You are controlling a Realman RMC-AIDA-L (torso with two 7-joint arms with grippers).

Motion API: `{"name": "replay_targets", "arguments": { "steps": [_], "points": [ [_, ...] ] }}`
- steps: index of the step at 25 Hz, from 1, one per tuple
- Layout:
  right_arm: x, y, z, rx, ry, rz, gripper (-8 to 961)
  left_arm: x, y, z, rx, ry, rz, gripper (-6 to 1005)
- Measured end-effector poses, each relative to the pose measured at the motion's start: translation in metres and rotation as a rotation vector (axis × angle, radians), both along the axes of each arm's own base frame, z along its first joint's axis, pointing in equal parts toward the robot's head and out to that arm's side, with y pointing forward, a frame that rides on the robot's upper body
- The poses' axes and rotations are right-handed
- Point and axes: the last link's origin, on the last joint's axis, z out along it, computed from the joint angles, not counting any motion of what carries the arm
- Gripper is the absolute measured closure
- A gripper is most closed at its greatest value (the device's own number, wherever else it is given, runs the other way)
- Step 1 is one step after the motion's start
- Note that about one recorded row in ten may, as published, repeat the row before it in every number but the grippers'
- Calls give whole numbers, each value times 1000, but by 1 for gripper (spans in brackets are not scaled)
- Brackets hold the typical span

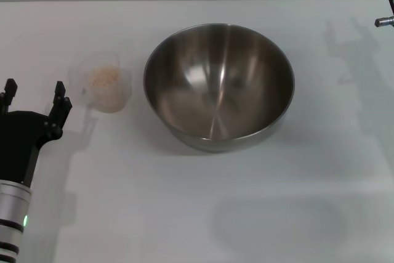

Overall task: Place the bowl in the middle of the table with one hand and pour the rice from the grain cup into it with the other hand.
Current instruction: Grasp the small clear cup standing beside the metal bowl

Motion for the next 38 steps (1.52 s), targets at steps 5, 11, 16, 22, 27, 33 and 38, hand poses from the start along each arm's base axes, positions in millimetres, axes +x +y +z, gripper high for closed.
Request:
{"name": "replay_targets", "arguments": {
  "steps": [5, 11, 16, 22, 27, 33, 38],
  "points": [
    [3, 1, 1, -1, -13, -5, 426, 1, 5, -8, -16, 12, 54, 194],
    [5, -3, 3, 16, -16, 4, 426, 0, 18, -16, -68, 5, 108, 197],
    [7, -7, 4, 23, -19, 7, 425, -1, 24, -19, -87, 14, 115, 200],
    [11, -9, 4, 25, -19, -4, 425, 0, 30, -19, -94, 23, 114, 204],
    [12, -10, 5, 28, -17, -8, 426, -1, 34, -18, -102, 32, 113, 204],
    [13, -12, 5, 30, -13, -9, 426, -3, 40, -18, -108, 39, 121, 203],
    [14, -15, 6, 38, -11, -4, 426, -6, 47, -17, -113, 45, 142, 204]
  ]
}}
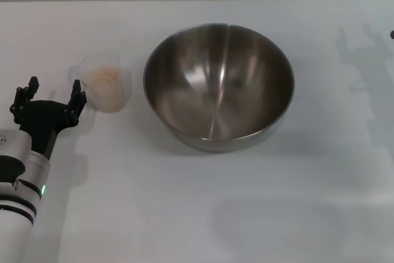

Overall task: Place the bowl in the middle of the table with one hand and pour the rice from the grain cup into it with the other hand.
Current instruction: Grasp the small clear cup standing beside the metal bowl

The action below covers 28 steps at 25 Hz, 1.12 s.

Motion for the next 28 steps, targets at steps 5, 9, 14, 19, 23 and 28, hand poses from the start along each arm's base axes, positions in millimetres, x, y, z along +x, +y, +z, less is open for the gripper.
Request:
{"name": "replay_targets", "arguments": {
  "steps": [5, 9, 14, 19, 23, 28],
  "points": [
    [0, 0, 0, 1, 3, 1, 425, 0, 6, 1, -5, 10, -1, 203],
    [0, 0, 0, 4, 5, -1, 425, -1, 9, 2, -5, 14, 2, 203],
    [-1, 1, 1, 4, 4, 3, 426, -1, 15, 2, -9, 13, 15, 204],
    [-2, 2, 0, 2, 3, 3, 426, 0, 20, 3, -12, 13, 18, 210],
    [-3, 4, 0, -1, 1, 5, 425, 0, 23, 3, -17, 20, 19, 216],
    [-4, 5, 0, -2, 0, 6, 426, -1, 26, 2, -34, 33, 19, 364]
  ]
}}
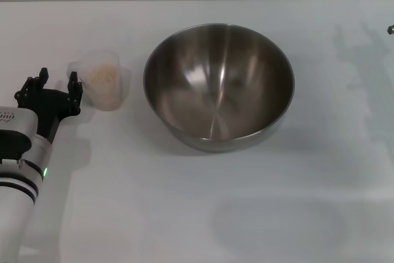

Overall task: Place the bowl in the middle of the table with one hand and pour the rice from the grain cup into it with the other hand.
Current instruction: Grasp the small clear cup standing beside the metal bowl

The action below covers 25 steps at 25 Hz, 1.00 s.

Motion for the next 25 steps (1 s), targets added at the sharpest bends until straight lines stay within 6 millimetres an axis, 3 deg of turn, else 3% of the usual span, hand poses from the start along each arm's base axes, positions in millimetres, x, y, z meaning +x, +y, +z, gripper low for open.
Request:
{"name": "replay_targets", "arguments": {
  "steps": [17, 19, 25],
  "points": [
    [0, 3, 0, -1, -4, -2, 426, 2, 6, 1, -5, -63, -5, 829],
    [0, 3, 0, -2, -5, -3, 426, 3, 6, 0, -6, -64, -10, 985],
    [3, 4, 0, -4, -13, -13, 425, 9, 3, 5, 27, -66, -70, 983]
  ]
}}
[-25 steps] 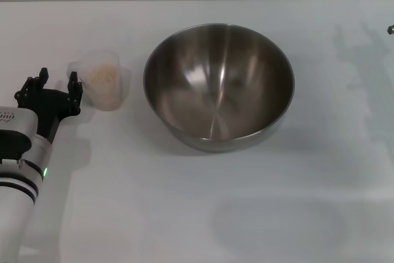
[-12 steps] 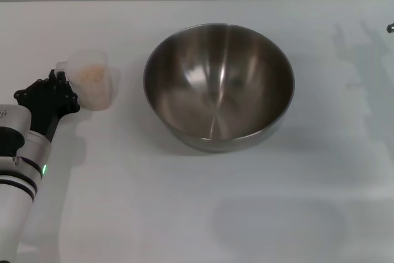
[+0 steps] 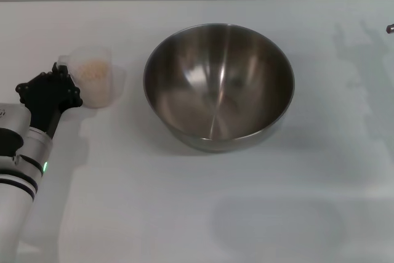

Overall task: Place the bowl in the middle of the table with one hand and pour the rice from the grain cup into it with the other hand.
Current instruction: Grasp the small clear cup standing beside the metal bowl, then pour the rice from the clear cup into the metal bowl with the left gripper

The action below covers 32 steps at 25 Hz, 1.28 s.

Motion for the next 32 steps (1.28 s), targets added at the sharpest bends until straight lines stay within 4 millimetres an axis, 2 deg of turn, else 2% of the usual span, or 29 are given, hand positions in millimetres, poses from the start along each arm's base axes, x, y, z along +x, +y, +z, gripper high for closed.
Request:
{"name": "replay_targets", "arguments": {
  "steps": [3, 8, 10, 11, 12, 13, 15, 16, 19, 20, 21, 26, 32],
  "points": [
    [1, 1, 0, 2, -3, -5, 425, 5, 0, 3, 25, 20, -39, 982],
    [5, 2, 3, 14, -9, -21, 426, 21, 4, 13, 110, 178, -132, 980],
    [8, 3, 4, 18, -12, -32, 426, 36, 8, 15, 160, 326, -189, 980],
    [8, 3, 4, 18, -12, -32, 426, 36, 8, 15, 160, 326, -189, 979],
    [9, 3, 4, 16, -16, -36, 426, 47, 11, 16, 193, 444, -225, 979],
    [9, 3, 4, 16, -16, -36, 426, 47, 11, 16, 193, 444, -225, 979],
    [9, 4, 3, 13, -19, -38, 426, 64, 13, 14, 236, 626, -286, 978],
    [10, 4, 3, 13, -20, -38, 426, 64, 13, 14, 236, 626, -286, 978],
    [10, 4, 3, 12, -21, -40, 426, 81, 11, 9, 271, 781, -369, 977],
    [10, 4, 3, 12, -21, -41, 426, 91, 8, 6, 297, 882, -424, 976],
    [10, 4, 3, 12, -21, -41, 426, 91, 8, 6, 297, 882, -424, 976],
    [11, 3, 3, 12, -21, -43, 425, 111, -6, -10, 345, 1151, -584, 974],
    [10, 3, 4, 18, -21, -35, 425, 119, -19, -28, 371, 1418, -715, 972]
  ]
}}
